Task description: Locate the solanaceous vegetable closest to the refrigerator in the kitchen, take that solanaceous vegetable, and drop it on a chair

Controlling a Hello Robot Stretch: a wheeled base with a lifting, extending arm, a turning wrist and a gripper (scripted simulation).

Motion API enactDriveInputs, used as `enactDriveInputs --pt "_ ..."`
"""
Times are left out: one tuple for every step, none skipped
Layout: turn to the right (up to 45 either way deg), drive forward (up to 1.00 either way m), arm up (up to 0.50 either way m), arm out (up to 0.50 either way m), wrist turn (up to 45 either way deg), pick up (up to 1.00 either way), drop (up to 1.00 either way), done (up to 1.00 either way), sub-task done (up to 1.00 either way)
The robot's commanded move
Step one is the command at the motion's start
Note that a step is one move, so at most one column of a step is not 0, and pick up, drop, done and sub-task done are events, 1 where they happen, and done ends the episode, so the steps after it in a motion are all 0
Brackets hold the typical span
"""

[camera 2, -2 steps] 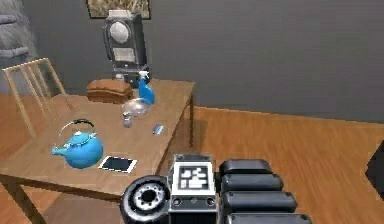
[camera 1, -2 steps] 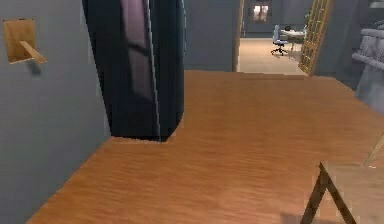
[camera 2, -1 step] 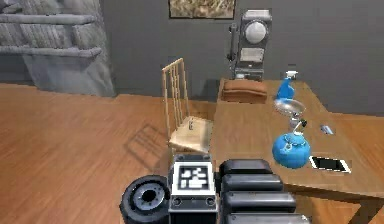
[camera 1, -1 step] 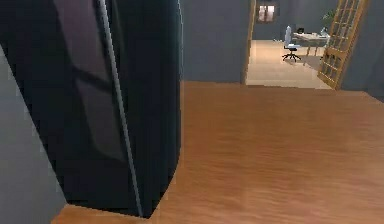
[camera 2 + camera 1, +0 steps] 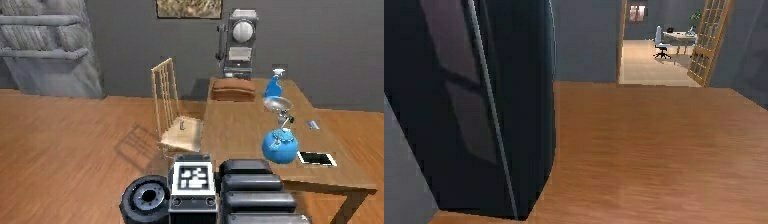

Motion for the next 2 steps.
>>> enactDriveInputs --pt "0.0 0.35 0.00 0.00 0.0 0.00 0.00 0.00 0.00" --pt "24.0 0.00 0.00 0.00 0.0 0.00 0.00 0.00 0.00"
